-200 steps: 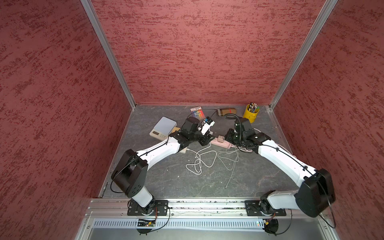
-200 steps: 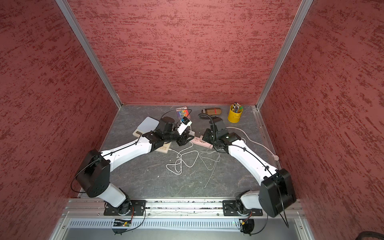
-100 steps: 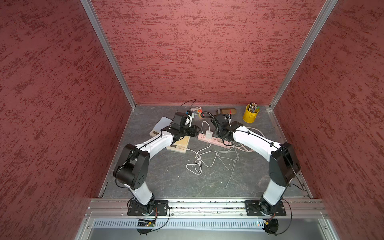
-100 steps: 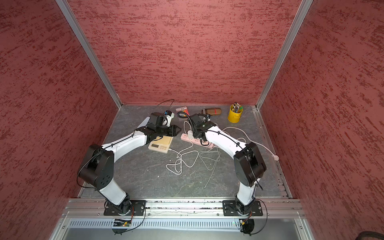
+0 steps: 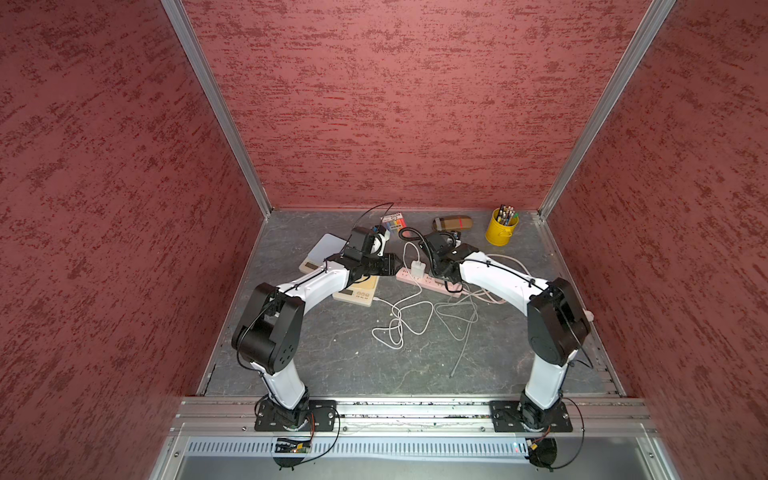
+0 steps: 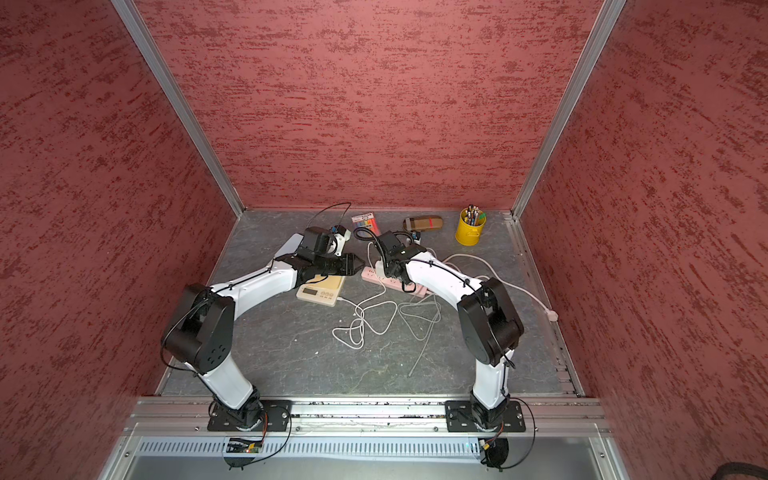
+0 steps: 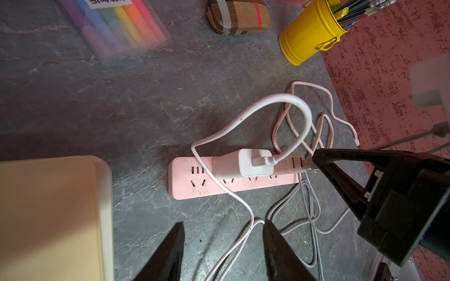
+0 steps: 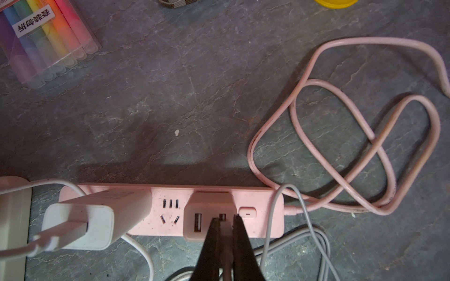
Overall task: Charge the electronic scale
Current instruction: Insert the charging cable into the plug.
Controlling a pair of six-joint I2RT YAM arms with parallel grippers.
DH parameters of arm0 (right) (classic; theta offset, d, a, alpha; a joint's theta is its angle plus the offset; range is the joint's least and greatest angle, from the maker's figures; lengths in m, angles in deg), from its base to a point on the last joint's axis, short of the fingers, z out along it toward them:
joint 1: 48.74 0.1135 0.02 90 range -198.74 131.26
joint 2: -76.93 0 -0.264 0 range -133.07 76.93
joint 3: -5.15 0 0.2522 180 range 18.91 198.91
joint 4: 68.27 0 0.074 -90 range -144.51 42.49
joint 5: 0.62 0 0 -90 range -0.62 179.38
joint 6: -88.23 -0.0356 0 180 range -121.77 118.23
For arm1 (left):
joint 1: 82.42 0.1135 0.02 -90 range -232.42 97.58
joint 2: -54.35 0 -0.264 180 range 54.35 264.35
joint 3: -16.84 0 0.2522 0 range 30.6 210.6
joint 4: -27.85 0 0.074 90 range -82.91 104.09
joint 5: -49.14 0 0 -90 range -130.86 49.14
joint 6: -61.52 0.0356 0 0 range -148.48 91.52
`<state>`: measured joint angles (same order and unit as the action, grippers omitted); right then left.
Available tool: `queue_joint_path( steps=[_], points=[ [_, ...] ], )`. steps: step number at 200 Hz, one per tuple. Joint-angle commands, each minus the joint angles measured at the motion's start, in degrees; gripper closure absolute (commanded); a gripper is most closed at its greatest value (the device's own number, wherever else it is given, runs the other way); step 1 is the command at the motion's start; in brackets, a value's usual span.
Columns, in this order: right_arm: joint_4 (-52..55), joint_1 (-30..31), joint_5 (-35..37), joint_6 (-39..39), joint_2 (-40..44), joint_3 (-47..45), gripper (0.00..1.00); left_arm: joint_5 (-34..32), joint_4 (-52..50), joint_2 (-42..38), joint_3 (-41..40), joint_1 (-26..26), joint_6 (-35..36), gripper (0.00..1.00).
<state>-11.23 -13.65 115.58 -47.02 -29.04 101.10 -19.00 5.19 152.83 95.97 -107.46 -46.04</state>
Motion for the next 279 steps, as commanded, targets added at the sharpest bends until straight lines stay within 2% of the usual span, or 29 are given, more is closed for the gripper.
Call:
queue_joint_path(
  steps=[1, 39, 114, 173, 200, 240, 279],
  points=[
    [-1.09, -0.25, 0.25, 0.25, -0.76, 0.13, 1.00, 0.46, -0.17, 0.66, 0.64, 0.25, -0.25, 0.47],
    [-2.66, -0.24, -1.50, -0.54, 0.41, -2.69, 1.00, 0.54, -0.71, 0.88, 1.06, 0.25, -0.19, 0.47],
    [-2.07, -0.19, 0.64, -0.54, -0.77, -3.65, 1.00, 1.25, -1.04, 1.26, 0.90, 0.16, 0.07, 0.47],
    [-5.50, 2.82, -2.48, -3.91, -1.08, -11.92, 1.00, 1.60, -1.68, 1.71, 1.43, 0.18, -0.02, 0.47],
    [-9.20, 3.39, -7.02, -5.02, -1.60, -16.17, 1.00, 1.71, -2.15, 1.78, 1.70, 0.18, -0.02, 0.47],
    [-9.96, 3.47, -12.55, -4.68, -4.13, -16.67, 1.00, 1.78, -3.14, 1.41, 2.04, 0.08, 0.39, 0.47],
    [-9.90, 3.49, -13.60, -4.77, -2.22, -16.95, 1.00, 1.42, -4.65, 0.16, 1.87, 0.08, 1.79, 0.47]
  ],
)
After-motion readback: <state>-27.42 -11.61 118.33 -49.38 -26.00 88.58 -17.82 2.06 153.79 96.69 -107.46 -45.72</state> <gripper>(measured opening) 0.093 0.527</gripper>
